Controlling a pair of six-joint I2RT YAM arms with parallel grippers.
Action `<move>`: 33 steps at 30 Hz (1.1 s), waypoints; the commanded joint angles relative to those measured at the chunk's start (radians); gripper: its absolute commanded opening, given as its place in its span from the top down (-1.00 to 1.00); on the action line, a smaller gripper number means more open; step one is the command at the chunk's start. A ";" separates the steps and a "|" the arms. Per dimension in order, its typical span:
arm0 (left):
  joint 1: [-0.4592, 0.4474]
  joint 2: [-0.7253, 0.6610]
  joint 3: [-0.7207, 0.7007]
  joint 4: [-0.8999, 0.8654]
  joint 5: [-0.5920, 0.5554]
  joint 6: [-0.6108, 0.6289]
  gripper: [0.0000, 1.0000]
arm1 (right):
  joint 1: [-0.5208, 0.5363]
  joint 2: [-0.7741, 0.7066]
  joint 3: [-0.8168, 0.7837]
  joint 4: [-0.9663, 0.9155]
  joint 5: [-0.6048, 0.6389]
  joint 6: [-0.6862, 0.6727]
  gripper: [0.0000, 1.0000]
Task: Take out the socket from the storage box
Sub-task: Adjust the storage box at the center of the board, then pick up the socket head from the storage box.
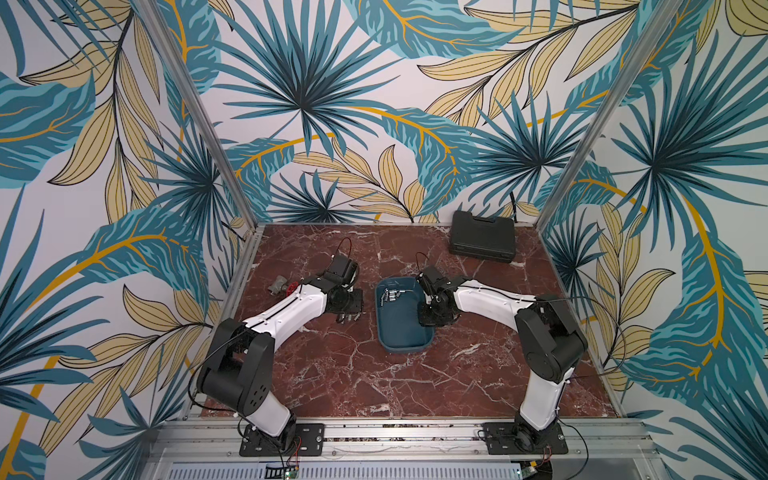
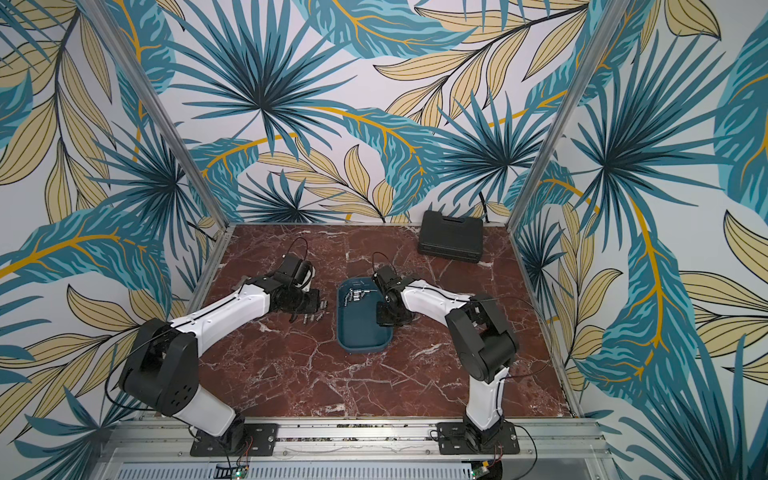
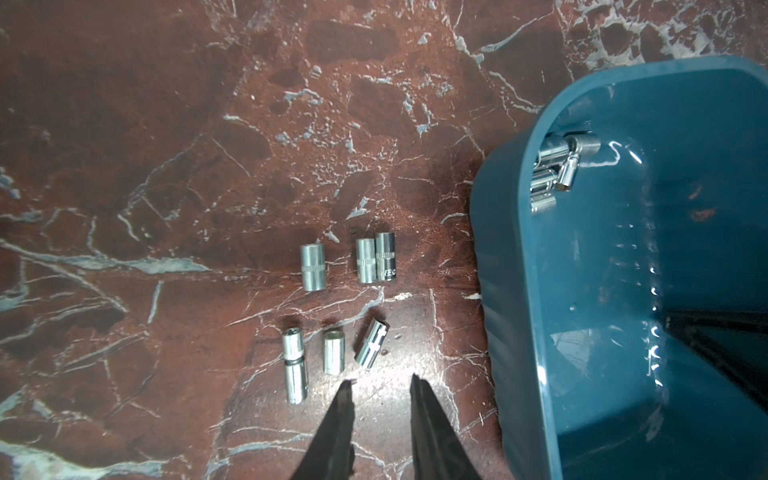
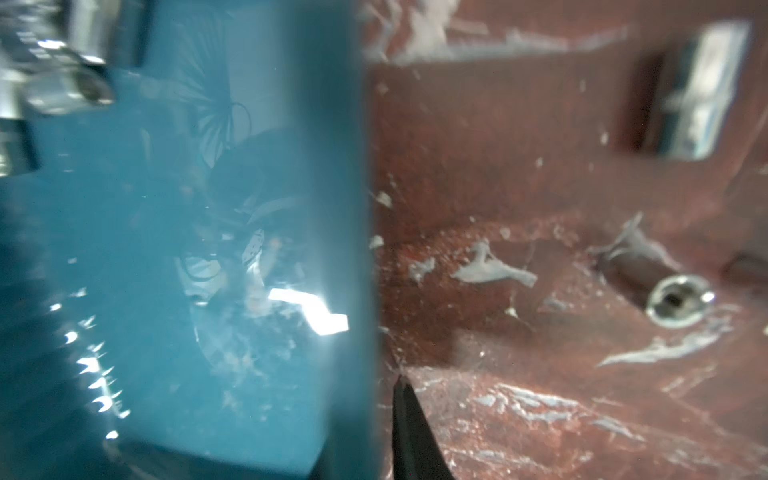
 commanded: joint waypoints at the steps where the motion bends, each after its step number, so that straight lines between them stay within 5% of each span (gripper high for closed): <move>1: -0.003 0.011 -0.007 0.001 -0.009 -0.008 0.45 | 0.003 -0.005 -0.011 -0.031 0.012 -0.003 0.50; 7: -0.003 0.014 -0.009 0.001 -0.007 -0.016 0.45 | 0.003 -0.073 0.069 -0.115 0.032 -0.041 0.26; 14: -0.003 -0.002 0.010 -0.026 -0.027 -0.006 0.45 | 0.003 -0.109 0.256 -0.199 0.059 -0.121 0.23; 33: -0.003 -0.023 0.010 -0.048 -0.037 -0.017 0.45 | 0.067 0.189 0.354 -0.113 -0.079 -0.139 0.27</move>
